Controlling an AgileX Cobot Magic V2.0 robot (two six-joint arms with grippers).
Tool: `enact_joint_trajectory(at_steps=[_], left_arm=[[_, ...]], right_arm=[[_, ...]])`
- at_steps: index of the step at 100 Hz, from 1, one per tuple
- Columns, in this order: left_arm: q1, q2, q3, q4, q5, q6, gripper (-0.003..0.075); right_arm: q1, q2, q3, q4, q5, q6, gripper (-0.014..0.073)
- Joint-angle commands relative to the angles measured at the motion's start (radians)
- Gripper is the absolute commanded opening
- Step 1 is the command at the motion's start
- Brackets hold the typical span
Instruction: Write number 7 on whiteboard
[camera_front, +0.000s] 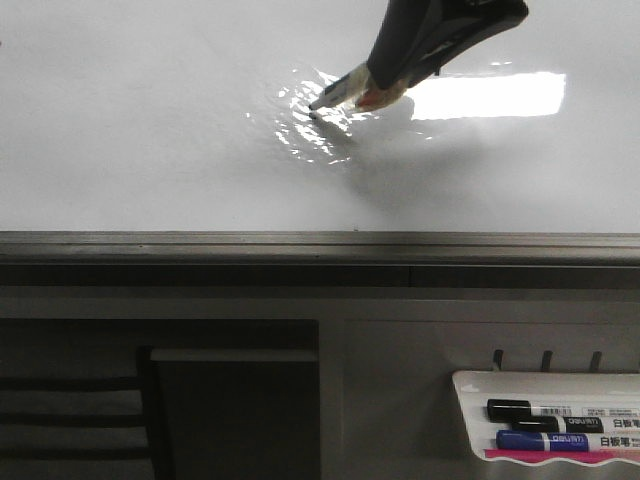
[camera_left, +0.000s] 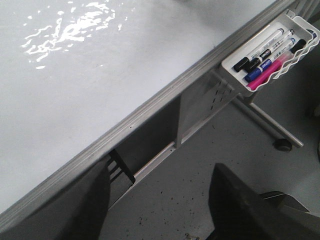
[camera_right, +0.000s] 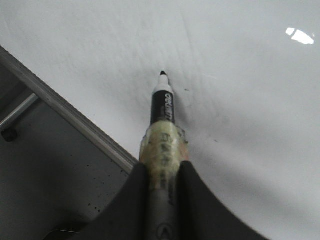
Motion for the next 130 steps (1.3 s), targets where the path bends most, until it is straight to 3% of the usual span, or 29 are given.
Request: enact_joint_trajectory(at_steps=[1, 35, 62, 90, 130], left_arm=[[0.001, -0.006, -0.027, -0.033, -0.063, -0.010, 0.0405], [0.001, -0.006, -0.027, -0.011, -0.063, -0.010, 0.0405], [0.001, -0.006, -0.027, -0.011, -0.065, -0.010, 0.0405], [0.001, -0.006, -0.027, -0.011, -0.077, -0.010, 0.0405], [-0.012, -0.004, -0.039, -0.011, -0.082, 0.002, 0.0405]], right_arm=[[-0.005, -0.012, -0.031, 0.007, -0.072, 0.004, -0.0053], [-0.123, -0.050, -0.030, -0.002, 0.023, 0.009, -0.0053], [-0.125, -0.043, -0.030, -0.021, 0.032, 0.009, -0.0053], [-0.040, -0.024, 0.050, -0.015, 0.035, -0.004, -0.0053], [0.024, -0.071, 0.019, -0.008, 0.035, -0.039, -0.0053]])
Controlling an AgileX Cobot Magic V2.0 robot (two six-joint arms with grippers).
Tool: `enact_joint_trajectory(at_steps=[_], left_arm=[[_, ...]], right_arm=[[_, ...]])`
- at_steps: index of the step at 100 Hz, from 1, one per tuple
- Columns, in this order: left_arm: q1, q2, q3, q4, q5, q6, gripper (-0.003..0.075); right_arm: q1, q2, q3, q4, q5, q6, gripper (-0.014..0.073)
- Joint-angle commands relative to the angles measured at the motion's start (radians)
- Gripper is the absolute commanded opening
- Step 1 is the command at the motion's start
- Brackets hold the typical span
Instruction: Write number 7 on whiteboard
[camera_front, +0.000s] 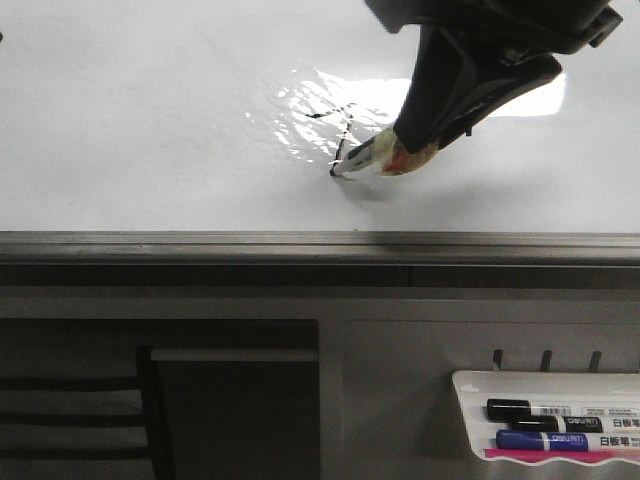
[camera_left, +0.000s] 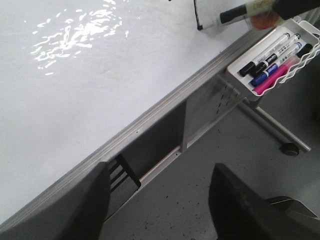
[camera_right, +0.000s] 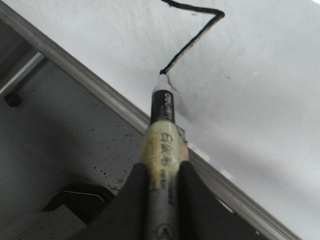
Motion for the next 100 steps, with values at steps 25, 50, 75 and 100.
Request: enact_joint_trajectory(at_steps=[25, 50, 75, 100], left_arm=[[-0.165, 0.051, -0.113, -0.021, -0.046, 0.220, 0.0405], [-0.349, 0.174, -0.116, -0.021, -0.145, 0.361, 0.0405], [-0.466, 0.282, -0.117, -0.020, -0.306, 0.377, 0.0405], [-0.493, 0.320, -0.117, -0.020, -0.362, 0.386, 0.0333]], right_arm=[[0.159, -0.152, -0.088, -0.016, 0.079, -0.330, -0.0053], [0.209, -0.208, -0.090, -0.016, 0.149, -0.621, -0.0053], [0.214, -0.210, -0.090, -0.016, 0.178, -0.693, -0.0053], [0.214, -0.208, -0.090, -0.018, 0.190, -0.693, -0.0053]])
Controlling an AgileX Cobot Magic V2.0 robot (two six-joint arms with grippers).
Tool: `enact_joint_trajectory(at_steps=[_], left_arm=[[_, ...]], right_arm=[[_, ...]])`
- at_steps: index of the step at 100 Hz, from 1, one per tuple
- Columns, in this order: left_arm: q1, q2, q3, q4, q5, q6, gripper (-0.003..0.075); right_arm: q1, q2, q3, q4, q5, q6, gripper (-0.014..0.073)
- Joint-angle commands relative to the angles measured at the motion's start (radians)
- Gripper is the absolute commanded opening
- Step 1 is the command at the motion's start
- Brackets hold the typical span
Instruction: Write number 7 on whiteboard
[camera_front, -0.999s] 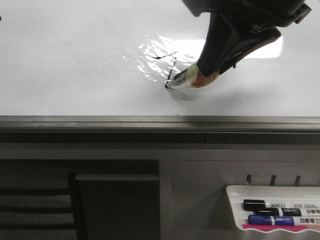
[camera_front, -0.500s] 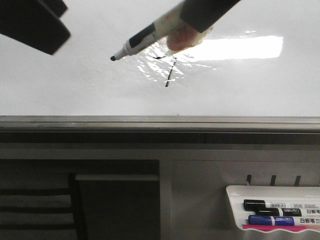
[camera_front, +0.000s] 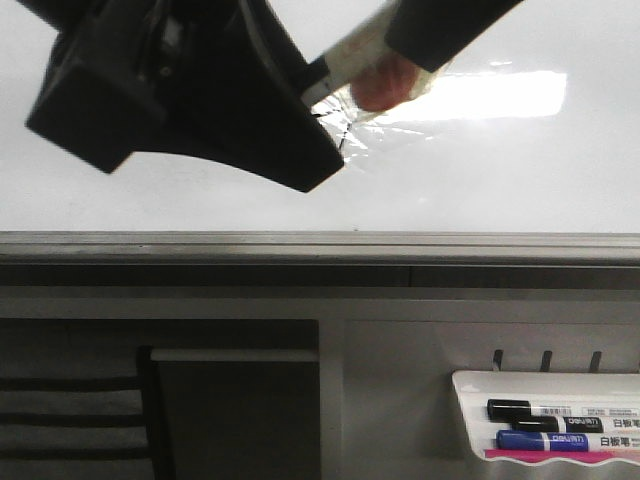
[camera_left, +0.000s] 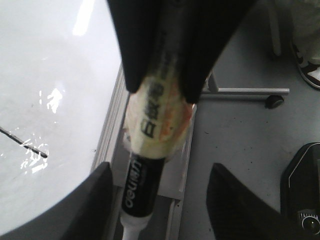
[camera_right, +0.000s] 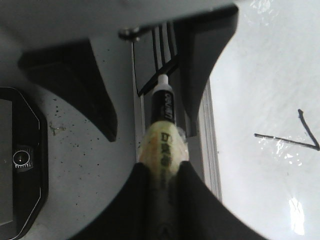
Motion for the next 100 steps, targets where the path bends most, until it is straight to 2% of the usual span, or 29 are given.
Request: enact_joint_trajectory(at_steps=[1, 25, 59, 81, 100], left_arm=[[-0.007, -0.019, -0.037, -0.023, -0.072, 0.001, 0.0330], [-0.007, -0.038, -0.037, -0.023, -0.072, 0.001, 0.0214], [-0.007, -0.038, -0.037, -0.023, -0.072, 0.001, 0.0109], [-0.007, -0.038, -0.037, -0.023, -0.072, 0.001, -0.0019], [-0.007, -0.038, -0.037, -0.023, -0.072, 0.001, -0.0020]], right_arm=[[0.000, -0.026, -0.035, -0.004, -0.039, -0.014, -0.0053], [0.000, -0.026, -0.035, -0.008, -0.034, -0.014, -0.0053], [0.000, -0.026, -0.035, -0.008, -0.012, -0.014, -0.0053], [0.000, -0.026, -0.035, -0.008, -0.012, -0.014, -0.0053], [0.000, -0.026, -0.035, -0.008, -0.015, -0.014, -0.0046]])
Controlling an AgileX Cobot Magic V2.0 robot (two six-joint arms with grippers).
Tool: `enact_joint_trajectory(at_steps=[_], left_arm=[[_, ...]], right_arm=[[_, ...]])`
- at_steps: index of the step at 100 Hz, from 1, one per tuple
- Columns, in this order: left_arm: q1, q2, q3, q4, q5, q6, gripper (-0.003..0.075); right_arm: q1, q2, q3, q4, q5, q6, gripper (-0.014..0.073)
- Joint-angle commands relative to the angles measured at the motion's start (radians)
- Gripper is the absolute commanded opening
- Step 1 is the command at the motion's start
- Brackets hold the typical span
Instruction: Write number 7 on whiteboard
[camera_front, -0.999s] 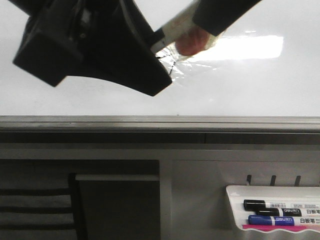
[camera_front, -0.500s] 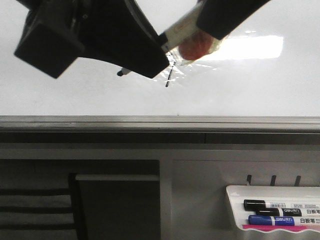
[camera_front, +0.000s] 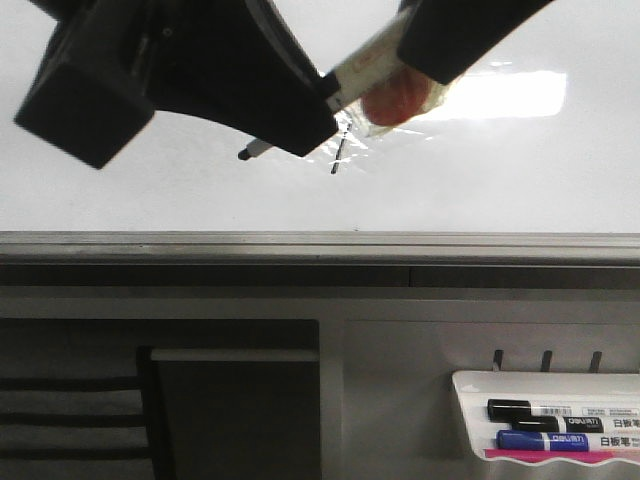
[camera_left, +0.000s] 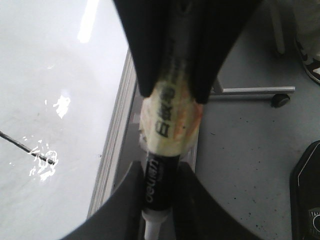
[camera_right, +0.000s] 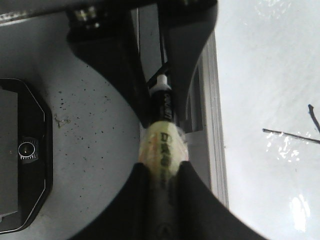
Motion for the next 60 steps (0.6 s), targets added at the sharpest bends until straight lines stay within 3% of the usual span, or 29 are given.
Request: enact_joint_trajectory(at_steps=[1, 30, 48, 60], left_arm=[[-0.004, -0.029, -0.037, -0.032, -0.066, -0.025, -0.0020], [0.007, -0.035, -0.037, -0.032, -0.045, -0.038, -0.0020], [0.097, -0.053, -0.037, -0.001, -0.014, -0.152, -0.0020], [0.198, -0.072, -0.037, 0.080, 0.055, -0.311, -0.0020]], right_arm=[[0.000, -0.026, -0.035, -0.002, -0.042, -0.011, -0.0041], [-0.019, -0.028, -0.039, -0.036, -0.043, 0.064, 0.0305], [-0.095, -0.063, -0.039, -0.046, -0.040, 0.126, 0.0321], [-0.180, -0.111, -0.039, -0.046, -0.040, 0.217, 0.0321]])
